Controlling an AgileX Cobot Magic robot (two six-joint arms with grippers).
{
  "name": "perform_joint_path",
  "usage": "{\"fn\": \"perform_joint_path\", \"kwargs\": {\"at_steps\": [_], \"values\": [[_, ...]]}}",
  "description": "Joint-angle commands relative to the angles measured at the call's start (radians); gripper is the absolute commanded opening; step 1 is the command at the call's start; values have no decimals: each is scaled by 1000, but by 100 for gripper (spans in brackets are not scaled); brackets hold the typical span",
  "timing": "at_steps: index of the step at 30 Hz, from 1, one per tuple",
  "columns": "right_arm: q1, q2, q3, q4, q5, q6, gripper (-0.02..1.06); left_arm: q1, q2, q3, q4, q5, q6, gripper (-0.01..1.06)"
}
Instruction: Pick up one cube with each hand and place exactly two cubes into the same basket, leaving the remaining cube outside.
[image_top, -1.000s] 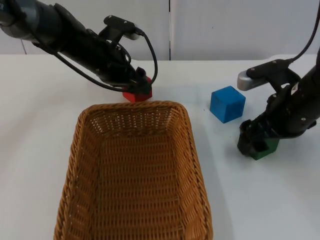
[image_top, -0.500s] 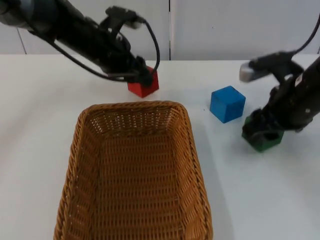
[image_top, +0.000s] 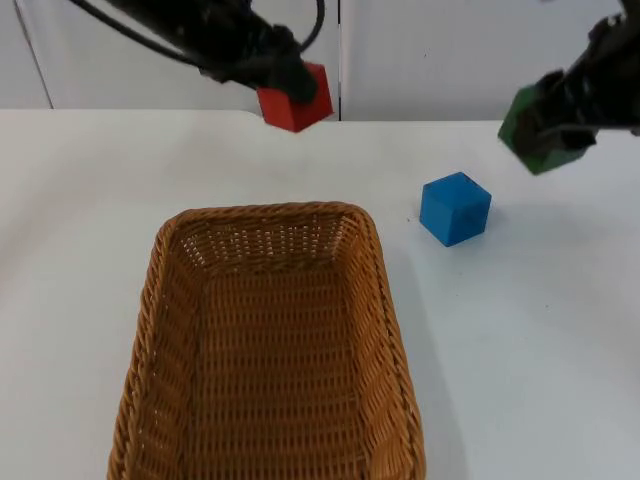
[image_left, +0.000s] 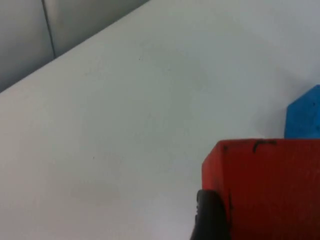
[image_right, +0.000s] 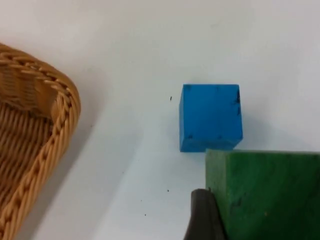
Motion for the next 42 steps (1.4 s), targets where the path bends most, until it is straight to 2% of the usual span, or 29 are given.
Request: {"fn": "perform_joint_path", "kwargs": {"at_steps": [1,4,12,16,20,32,35,38,42], "values": [[4,-19,-7,-2,12,11,0,-3,-32,-7,34,19,-43,0],[4,-19,-7,0,51,21,0,-3,-71,-7,87,51,-94,0],[4,-19,-7,0,72,21,0,-3,-114,-3,114,110,-138,0],[4,-19,-7,0,72,21,0,-13,-166,67,133,47,-143,0],[4,-19,-7,0,71,29,0,-15,-257,217,136,-55,-143,0],[4,-19,-7,0,78,29,0,-15,-430,517,129,-159,-143,0],[4,-19,-7,0,79,29,0,-15,-462,552,129,-161,-143,0],[4,-19,-9,-2,97,29,0,-15,-492,583,129,-169,-143,0],[4,-19,-55,-2,180,29,0,-15,-562,650,129,-206,-147,0]]}}
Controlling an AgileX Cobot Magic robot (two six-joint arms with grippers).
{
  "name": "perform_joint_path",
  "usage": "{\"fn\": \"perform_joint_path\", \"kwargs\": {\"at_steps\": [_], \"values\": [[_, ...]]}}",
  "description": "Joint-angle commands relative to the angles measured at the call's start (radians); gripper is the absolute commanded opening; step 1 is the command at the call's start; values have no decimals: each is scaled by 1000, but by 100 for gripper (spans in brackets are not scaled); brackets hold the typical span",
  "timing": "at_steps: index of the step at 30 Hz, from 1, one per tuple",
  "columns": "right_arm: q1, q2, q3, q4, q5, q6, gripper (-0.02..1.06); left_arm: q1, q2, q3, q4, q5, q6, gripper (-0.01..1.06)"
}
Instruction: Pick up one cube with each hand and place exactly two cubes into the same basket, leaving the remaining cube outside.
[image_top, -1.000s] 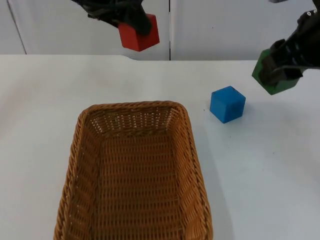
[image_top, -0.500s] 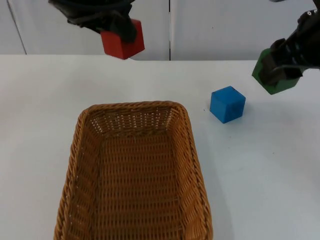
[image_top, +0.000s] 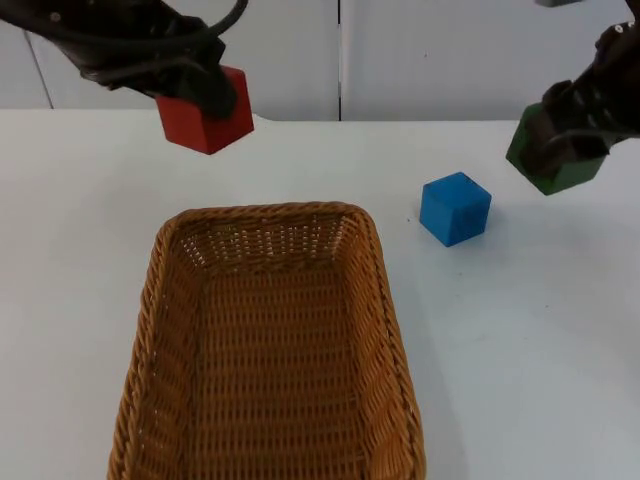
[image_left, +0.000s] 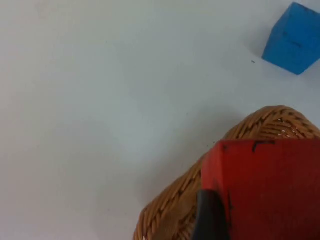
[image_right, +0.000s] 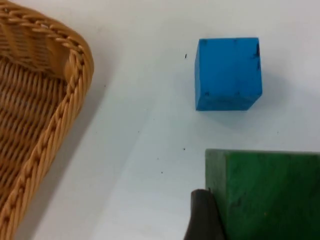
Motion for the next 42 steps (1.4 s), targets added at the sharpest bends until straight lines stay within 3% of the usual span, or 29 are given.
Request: {"fn": "perform_joint_path", "kwargs": {"at_steps": [1,7,15,26,32,36,42], "values": [[4,-12,-31,-2,35,-3,0,-6,-44,32,-9,-25,-12,0],[18,-12,-86,-3,85,-3,0,-6,-120,126,-14,-46,-15,0],[85,-12,-94,-4,59,-3,0,-6,-175,225,-32,-51,-15,0],[171,-12,-99,-2,32,-3,0,-63,-278,397,-39,-171,-17,0],[218,17,-186,-4,90,-3,0,-128,-301,450,-35,-195,-34,0],[251,100,-318,-1,192,-3,0,-197,-301,454,-34,-201,-41,0],[263,157,-378,4,209,-3,0,-239,-307,454,-26,-200,-59,0]]}}
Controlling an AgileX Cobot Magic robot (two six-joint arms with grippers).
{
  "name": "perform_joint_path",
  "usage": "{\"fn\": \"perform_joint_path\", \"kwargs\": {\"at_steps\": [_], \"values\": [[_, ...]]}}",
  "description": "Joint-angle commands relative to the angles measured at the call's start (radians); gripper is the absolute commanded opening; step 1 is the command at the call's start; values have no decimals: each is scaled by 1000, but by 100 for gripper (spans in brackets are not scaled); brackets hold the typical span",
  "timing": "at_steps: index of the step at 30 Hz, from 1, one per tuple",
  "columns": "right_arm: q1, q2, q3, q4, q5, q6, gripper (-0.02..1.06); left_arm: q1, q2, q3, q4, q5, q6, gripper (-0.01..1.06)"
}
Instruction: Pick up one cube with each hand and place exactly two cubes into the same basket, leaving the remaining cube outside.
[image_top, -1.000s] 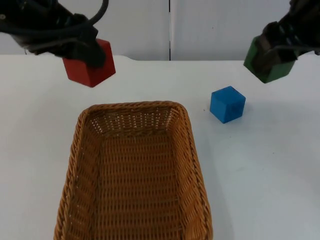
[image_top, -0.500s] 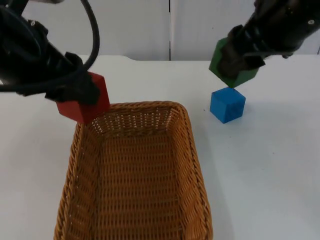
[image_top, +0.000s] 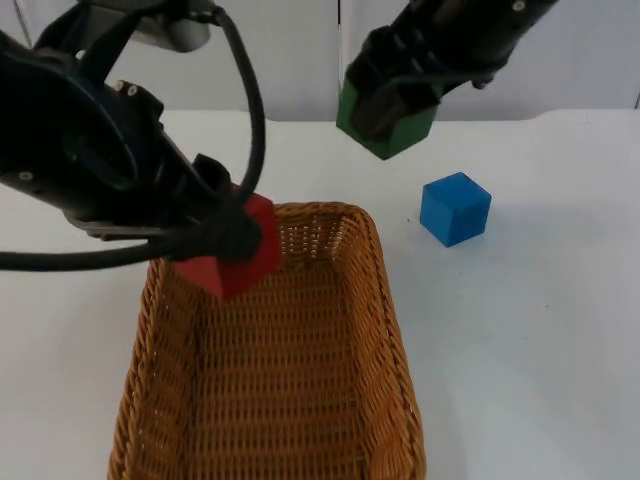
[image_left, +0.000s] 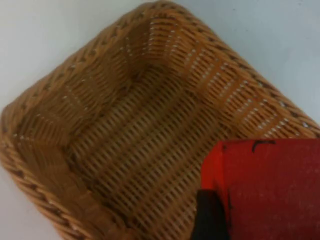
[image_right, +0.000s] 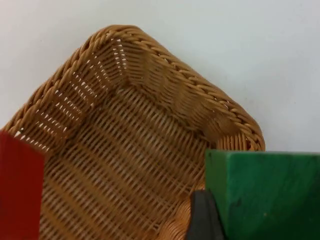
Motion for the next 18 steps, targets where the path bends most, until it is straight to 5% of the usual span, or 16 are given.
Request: {"fn": "perform_joint_path", "kwargs": {"at_steps": [1,8,18], "values": [[8,12,-21,1,4,-3,0,-11,-16,3,-3,-12,-19,0],[8,39,-23,4,-4,-3,0,-22,-42,12,39,-3,-70,0],[8,90,-28,71,-49,-35,0,-22,-143,224,7,-146,-70,0]]}}
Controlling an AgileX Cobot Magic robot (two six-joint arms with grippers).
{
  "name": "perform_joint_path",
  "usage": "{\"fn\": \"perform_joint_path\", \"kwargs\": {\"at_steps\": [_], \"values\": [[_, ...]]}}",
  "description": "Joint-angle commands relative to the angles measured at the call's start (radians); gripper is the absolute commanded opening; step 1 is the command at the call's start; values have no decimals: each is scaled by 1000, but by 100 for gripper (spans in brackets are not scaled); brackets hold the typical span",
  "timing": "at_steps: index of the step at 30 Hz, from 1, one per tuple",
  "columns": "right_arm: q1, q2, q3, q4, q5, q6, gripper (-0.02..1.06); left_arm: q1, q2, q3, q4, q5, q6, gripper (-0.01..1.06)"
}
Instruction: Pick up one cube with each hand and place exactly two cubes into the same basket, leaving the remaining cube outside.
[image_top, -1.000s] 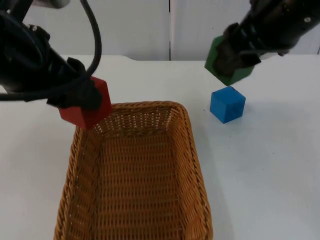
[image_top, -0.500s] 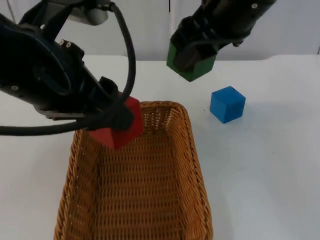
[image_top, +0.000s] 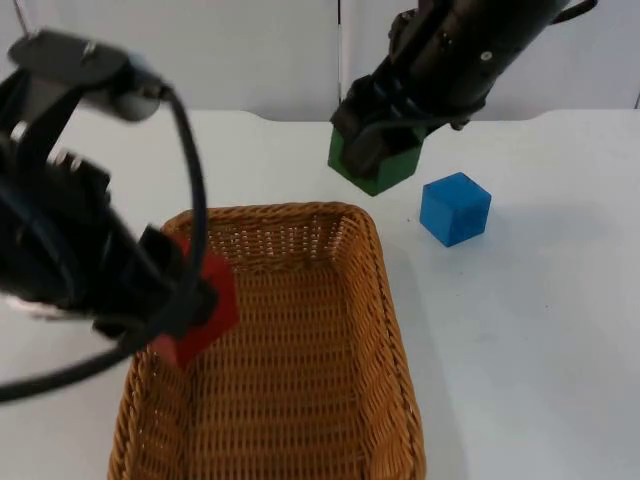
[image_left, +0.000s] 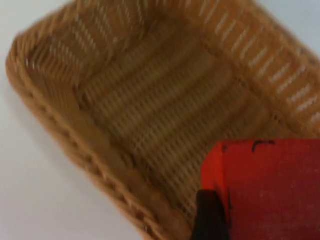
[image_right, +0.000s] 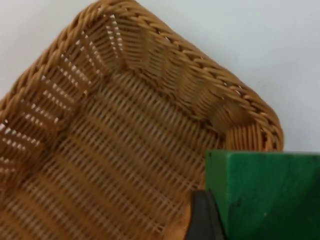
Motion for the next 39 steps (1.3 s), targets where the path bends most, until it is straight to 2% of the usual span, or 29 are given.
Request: {"fn": "perform_joint_path", "kwargs": {"at_steps": [1,10,14,26,31,39], "values": [[17,17,-32,54,-23,-40,0,-6,-14,12,-25,-24,-9,0],[67,125,-175,61,34,-41,0,-67,-14,12,-42,-38,-2,0],[89,187,-231,73,63,-41,0,-108,-14,12,-42,-90,-2,0],[109,235,-233,75,49,-41,0,-165,81,22,-35,-117,2,0],[109,242,-233,78,42,-41,0,-199,140,22,-27,-166,2,0],[109,279,-233,74,31,-41,0,-199,232,22,-24,-228,5,0]]}}
